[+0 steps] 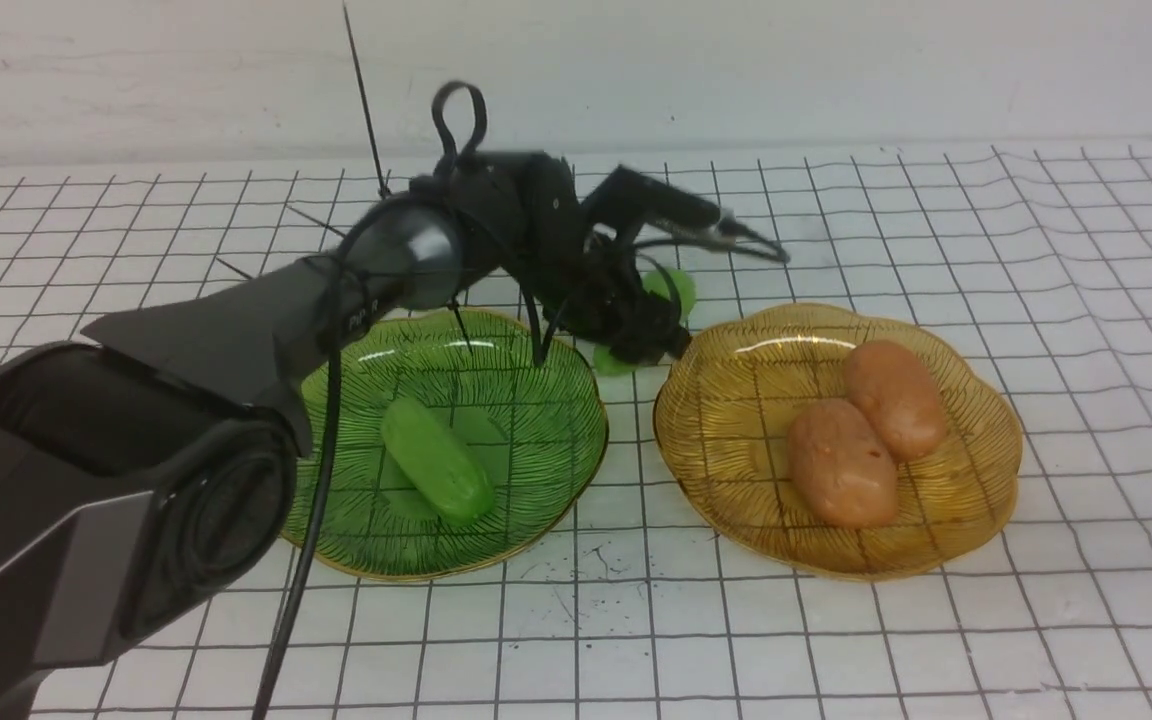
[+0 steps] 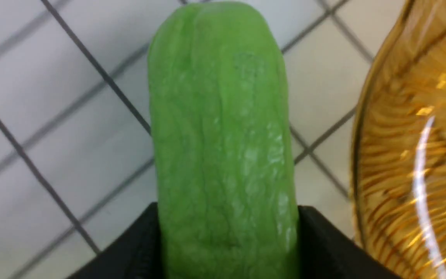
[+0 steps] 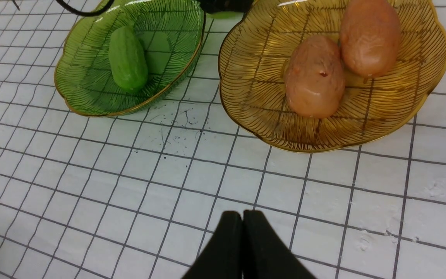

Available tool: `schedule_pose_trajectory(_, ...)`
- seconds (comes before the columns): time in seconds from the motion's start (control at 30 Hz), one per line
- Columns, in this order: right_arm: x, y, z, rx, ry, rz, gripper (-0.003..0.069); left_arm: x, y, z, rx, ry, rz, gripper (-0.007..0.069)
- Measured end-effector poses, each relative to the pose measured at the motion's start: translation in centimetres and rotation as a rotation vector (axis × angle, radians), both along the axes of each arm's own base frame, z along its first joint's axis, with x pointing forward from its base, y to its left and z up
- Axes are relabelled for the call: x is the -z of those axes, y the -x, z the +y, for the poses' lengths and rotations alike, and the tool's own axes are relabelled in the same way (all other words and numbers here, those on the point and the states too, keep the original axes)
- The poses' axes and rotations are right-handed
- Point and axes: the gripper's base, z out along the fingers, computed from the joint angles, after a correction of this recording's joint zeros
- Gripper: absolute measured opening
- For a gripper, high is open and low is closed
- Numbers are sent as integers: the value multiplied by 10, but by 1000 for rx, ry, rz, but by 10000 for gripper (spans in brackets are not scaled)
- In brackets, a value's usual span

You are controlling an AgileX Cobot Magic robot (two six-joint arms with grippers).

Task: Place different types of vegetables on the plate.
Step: 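Put the green cucumber next to the left plate into that plate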

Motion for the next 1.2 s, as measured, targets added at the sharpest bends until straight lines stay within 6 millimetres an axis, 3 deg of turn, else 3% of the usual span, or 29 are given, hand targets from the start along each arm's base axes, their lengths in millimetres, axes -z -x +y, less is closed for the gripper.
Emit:
schedule_pose_trajectory(0.03,0,0,0,0,1,0,-14,-9,-1,0,0,10,-20,363)
schedule_pose_trajectory(0.07,0,0,0,-1,0,0,-14,-37,0,0,3,37,-68,363)
schedule_pose_trajectory(0.13,0,0,0,-1,-1,0,-14,-60,3,0,10,51,-89,363)
schedule_pose_trajectory(0.2,0,0,0,-1,-3,0,-14,-91,12,4,23,54,-92,363)
schedule_pose_trajectory(0.23,0,0,0,-1,-3,0,-14,-96,15,5,28,50,-85,363)
schedule_pose_trajectory(0.3,0,0,0,-2,-3,1,-15,-124,34,16,54,-17,-34,363)
schedule_pose_trajectory(0.43,0,0,0,-3,-3,1,-15,-154,58,36,-1,-126,37,363)
schedule_pose_trajectory(0.7,-1,1,1,-6,-18,-1,-15,-216,90,76,-176,-72,-27,363)
schedule_pose_trajectory(0.83,-1,1,2,-8,-26,-1,-15,-208,98,100,-241,-87,34,363)
schedule_pose_trajectory(0.93,-1,2,2,-12,-25,6,-15,-158,104,128,-307,-148,192,363)
schedule_pose_trajectory(1.07,-1,2,2,-14,-25,10,-15,-111,111,152,-397,-98,284,363)
schedule_pose_trajectory(1.2,-1,2,2,-18,-20,6,-15,-85,116,164,-453,-55,336,363)
